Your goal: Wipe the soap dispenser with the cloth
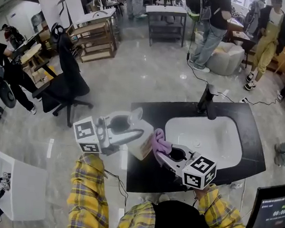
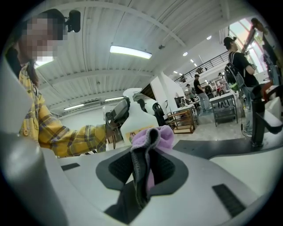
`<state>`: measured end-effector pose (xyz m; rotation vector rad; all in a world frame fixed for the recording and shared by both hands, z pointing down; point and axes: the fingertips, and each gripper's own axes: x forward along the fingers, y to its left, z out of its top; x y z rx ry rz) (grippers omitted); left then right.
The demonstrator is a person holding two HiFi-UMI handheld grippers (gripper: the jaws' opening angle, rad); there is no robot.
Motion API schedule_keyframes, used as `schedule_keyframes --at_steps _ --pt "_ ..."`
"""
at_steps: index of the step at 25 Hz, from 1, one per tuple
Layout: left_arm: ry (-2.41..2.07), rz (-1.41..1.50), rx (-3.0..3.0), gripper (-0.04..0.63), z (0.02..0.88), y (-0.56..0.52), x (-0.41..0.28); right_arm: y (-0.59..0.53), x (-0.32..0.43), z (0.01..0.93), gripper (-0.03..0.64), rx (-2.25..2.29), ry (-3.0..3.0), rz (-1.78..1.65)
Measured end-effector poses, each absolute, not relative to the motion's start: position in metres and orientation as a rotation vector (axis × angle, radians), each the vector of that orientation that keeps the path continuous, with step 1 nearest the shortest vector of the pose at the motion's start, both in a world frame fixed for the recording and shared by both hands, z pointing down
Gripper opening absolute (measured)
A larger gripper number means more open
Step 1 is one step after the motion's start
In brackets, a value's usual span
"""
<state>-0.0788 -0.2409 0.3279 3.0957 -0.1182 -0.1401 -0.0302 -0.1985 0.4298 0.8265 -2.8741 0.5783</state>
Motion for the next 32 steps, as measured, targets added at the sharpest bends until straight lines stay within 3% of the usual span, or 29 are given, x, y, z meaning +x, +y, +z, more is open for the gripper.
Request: schedule_keyframes --at_steps 7,17,32 --pt "-0.513 -0.183 3.083 0.218 0.326 -0.246 -0.094 -0.207 -0.021 0.415 0.081 0.955 -2.925 0.475" --pt "-1.129 -0.245 2.903 0.218 0.329 -0.232 -0.127 -0.206 -0.025 0.401 0.081 0.957 -2.942 0.118" --pt "-1.328 -0.108 2.767 0.218 0.341 -0.214 -0.122 -0.17 -0.063 0.414 0.081 0.596 -2.902 -0.249"
